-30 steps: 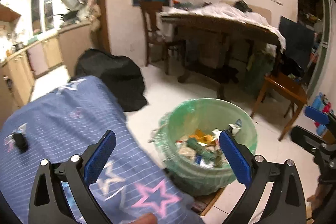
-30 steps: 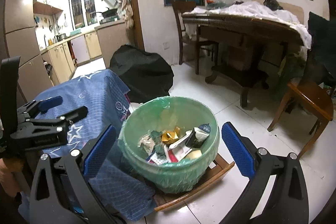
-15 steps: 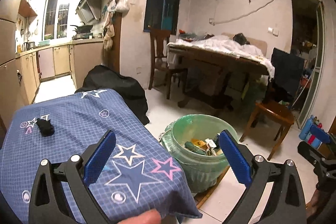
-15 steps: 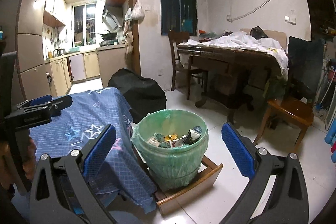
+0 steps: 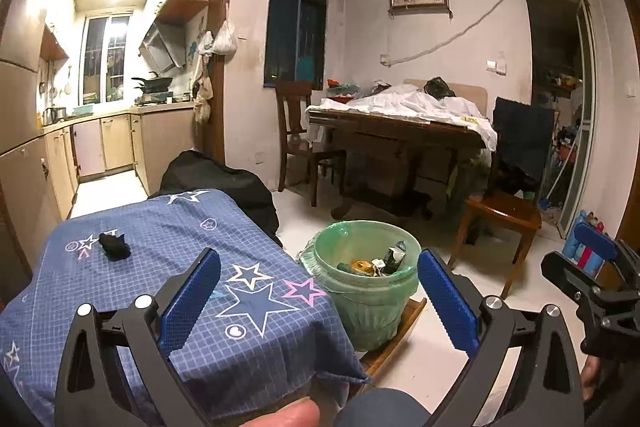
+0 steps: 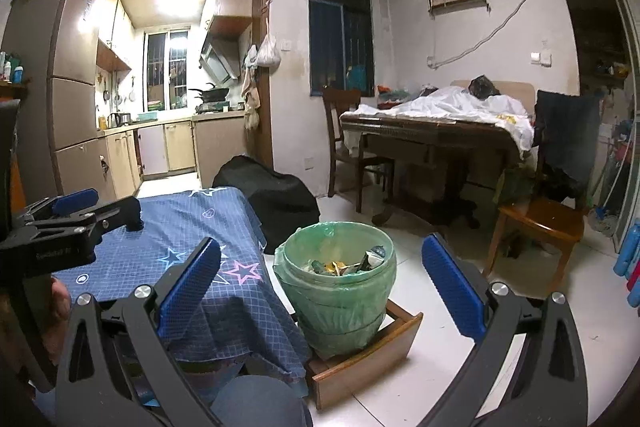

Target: Collect trash

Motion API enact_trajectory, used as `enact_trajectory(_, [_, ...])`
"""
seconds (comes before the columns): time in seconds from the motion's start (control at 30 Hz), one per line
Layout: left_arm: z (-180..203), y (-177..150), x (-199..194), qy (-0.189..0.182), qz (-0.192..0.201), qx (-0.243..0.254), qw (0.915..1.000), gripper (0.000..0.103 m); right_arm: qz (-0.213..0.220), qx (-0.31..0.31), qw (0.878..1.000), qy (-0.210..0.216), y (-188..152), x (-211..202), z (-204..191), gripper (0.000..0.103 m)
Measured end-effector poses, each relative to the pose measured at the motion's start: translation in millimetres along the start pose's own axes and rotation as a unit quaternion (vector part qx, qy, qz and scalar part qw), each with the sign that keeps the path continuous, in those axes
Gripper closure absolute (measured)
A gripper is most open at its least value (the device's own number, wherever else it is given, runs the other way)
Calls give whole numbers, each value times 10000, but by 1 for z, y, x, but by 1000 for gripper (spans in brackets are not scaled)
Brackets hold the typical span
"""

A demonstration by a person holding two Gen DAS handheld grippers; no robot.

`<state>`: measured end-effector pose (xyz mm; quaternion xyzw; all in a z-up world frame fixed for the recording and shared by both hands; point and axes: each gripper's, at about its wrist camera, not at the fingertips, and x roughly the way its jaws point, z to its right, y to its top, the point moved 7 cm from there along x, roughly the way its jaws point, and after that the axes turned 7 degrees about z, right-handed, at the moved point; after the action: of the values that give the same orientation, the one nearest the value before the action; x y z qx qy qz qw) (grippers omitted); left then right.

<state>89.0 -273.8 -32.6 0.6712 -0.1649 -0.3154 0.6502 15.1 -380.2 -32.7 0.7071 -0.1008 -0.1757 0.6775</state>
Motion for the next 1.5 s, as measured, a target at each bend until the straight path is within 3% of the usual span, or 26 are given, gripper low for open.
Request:
enact_trajectory(0.13, [4,6,-25,150,94,-52,9998,5,134,7,9999,-92,5,-22,-3,6])
enact_trajectory(0.4, [30,8,-56,13,89,170,9998,5,185,25,9995,-244,4,-44,1,6])
enact_trajectory(0.87, [19,4,-47,190,-53,94,9998,5,90,-42,9999,-71,4,-47,-12,6])
enact_trajectory(1.17, [22,7,-57,239,552,298,9977,5,585,-35,9982,-125,8,-59,-16,6])
enact_trajectory(1.5, [25,2,-59,243,529,338,9977,5,660,10,9978,-79,9,-60,-22,6])
